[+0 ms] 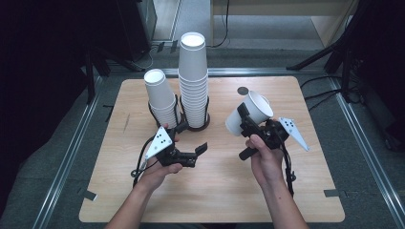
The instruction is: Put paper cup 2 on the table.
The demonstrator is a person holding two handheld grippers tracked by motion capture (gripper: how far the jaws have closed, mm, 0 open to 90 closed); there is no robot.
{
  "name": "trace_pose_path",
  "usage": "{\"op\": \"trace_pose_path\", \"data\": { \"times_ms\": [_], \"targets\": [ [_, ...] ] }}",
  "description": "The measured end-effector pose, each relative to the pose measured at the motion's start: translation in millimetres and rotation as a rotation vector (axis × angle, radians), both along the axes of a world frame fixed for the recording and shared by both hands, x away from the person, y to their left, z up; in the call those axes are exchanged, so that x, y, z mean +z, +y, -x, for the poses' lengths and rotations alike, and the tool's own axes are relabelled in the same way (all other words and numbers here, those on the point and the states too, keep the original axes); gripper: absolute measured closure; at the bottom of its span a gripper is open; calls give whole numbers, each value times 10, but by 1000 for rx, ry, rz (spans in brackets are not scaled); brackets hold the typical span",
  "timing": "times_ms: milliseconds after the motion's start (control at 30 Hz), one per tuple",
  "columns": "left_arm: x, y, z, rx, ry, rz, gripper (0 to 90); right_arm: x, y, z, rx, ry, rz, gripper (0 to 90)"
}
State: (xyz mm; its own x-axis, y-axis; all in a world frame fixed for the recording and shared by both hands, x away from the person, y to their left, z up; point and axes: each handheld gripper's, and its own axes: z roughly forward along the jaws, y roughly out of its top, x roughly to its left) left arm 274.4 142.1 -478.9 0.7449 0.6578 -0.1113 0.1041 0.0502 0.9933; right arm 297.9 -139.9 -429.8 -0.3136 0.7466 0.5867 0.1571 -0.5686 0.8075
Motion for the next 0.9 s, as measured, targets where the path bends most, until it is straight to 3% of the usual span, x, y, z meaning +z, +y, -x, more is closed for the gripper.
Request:
{"op": "trace_pose_path", "data": {
  "times_ms": [267,600,700,900],
  "targets": [
    [-11,6,-6,2,10,-8,20,20,-37,-2,-22,-36,79,137],
    [-46,1,-16,17,45,-51,21,26,-70,-14,-63,-102,245,137],
    [-52,2,-12,19,49,-55,21,22,-74,-16,-67,-111,263,137],
    [-50,37,5,31,64,-67,20,-1,-92,-12,-87,-139,348,137]
  ]
}}
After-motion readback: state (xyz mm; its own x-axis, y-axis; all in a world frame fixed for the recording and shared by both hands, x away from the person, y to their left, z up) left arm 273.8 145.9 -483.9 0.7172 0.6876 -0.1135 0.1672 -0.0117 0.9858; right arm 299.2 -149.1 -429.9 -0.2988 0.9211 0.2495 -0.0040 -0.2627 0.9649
